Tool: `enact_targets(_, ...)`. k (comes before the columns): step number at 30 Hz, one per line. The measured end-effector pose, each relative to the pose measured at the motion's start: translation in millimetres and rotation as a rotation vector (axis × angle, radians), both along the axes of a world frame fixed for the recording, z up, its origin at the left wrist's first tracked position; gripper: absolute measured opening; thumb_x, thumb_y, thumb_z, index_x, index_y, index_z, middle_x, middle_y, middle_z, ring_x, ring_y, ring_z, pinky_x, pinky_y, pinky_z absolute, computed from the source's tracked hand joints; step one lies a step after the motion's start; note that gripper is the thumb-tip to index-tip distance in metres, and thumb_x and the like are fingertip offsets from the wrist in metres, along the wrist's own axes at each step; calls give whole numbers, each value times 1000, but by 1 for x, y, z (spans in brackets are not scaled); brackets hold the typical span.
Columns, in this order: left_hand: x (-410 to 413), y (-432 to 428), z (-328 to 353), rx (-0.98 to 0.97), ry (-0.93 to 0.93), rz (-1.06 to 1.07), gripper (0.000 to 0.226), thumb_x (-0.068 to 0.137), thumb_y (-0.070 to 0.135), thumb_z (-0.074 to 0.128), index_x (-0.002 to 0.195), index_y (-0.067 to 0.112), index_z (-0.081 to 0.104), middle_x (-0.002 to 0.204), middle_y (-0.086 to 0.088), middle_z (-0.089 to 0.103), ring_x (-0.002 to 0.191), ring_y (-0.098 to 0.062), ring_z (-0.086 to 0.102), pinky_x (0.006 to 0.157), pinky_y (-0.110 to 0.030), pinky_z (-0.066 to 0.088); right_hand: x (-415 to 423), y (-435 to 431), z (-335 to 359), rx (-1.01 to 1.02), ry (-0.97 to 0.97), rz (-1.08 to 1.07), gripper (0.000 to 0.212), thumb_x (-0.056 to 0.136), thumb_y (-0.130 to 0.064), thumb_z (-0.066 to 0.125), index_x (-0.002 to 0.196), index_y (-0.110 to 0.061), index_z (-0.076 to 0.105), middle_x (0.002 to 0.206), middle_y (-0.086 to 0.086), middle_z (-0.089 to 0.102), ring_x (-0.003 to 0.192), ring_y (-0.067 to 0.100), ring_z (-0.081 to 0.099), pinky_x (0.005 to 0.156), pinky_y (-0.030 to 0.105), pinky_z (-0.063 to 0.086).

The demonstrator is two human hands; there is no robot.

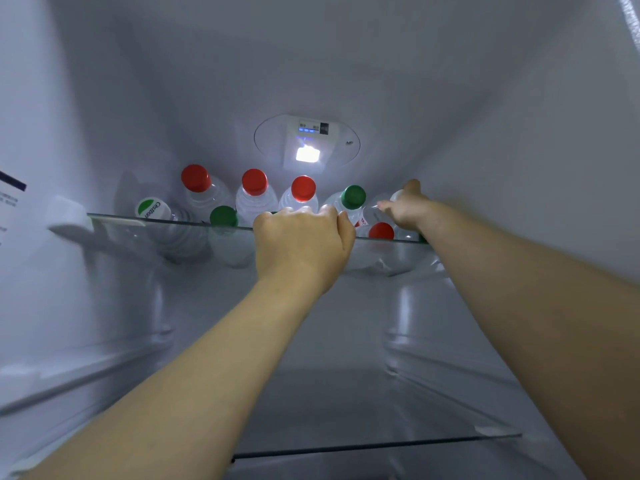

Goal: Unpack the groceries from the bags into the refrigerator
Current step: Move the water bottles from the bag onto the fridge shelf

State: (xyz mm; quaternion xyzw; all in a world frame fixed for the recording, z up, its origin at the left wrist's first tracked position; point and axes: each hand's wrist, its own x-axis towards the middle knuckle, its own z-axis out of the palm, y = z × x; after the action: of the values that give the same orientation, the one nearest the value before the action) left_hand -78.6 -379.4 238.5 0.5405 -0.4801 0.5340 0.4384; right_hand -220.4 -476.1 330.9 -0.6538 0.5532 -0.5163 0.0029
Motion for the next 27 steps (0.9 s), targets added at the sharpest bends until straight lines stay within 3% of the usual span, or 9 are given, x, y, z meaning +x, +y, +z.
enact_targets(3, 1, 1, 0, 3, -11, 40, 37, 88, 30, 16, 56, 14, 27, 47, 2, 7, 43, -20, 22, 52, -27, 13, 1, 0, -3, -34, -44, -47, 73, 89, -53, 46, 142, -15, 14, 139, 16, 39, 122, 38, 43, 100, 48, 38)
enact_targets(6, -2, -5, -2, 49, -42, 16, 38, 90, 32, 5, 66, 14, 29, 54, 0, 22, 58, -22, 34, 58, -31, 21, 0, 11, -7, -222, -25, -136, 60, 91, -47, 44, 139, -16, 26, 133, 14, 42, 118, 36, 45, 94, 42, 41)
enact_targets(12, -2, -2, 0, 54, -57, -1, 37, 98, 32, 14, 77, 12, 36, 60, -2, 28, 65, -23, 39, 61, -32, 24, 6, 47, -27, -664, 278, -379, 39, 91, -29, 43, 126, -13, 44, 115, 12, 57, 106, 33, 50, 90, 41, 34)
enact_targets(15, 0, 2, 1, 81, -64, -38, 35, 99, 34, 19, 79, 13, 38, 62, -2, 33, 65, -23, 42, 55, -29, 21, 14, 63, -39, -702, 254, -334, 35, 91, -29, 44, 122, -13, 46, 111, 9, 58, 105, 30, 50, 89, 39, 33)
enact_targets(18, 6, 9, 7, 160, -26, -147, 33, 96, 37, 29, 88, 13, 51, 80, -3, 53, 71, -24, 50, 57, -28, 27, 20, 75, -54, -684, 179, -257, 35, 91, -29, 46, 123, -16, 47, 116, 7, 57, 110, 28, 48, 89, 38, 32)
enact_targets(22, 11, 26, 6, 205, 49, -443, 24, 92, 32, 45, 102, 17, 61, 100, -3, 62, 88, -22, 54, 64, -29, 34, 23, 93, -77, -642, 114, -194, 36, 90, -30, 48, 123, -17, 48, 119, 6, 57, 111, 29, 46, 87, 36, 32)
enact_targets(27, 8, 44, -31, 12, -59, -586, 27, 85, 31, 46, 90, 13, 66, 88, -4, 66, 86, -27, 55, 72, -32, 41, 23, 117, -124, -757, 166, -202, 32, 82, -26, 54, 110, -12, 57, 105, 8, 62, 97, 32, 53, 82, 40, 36)
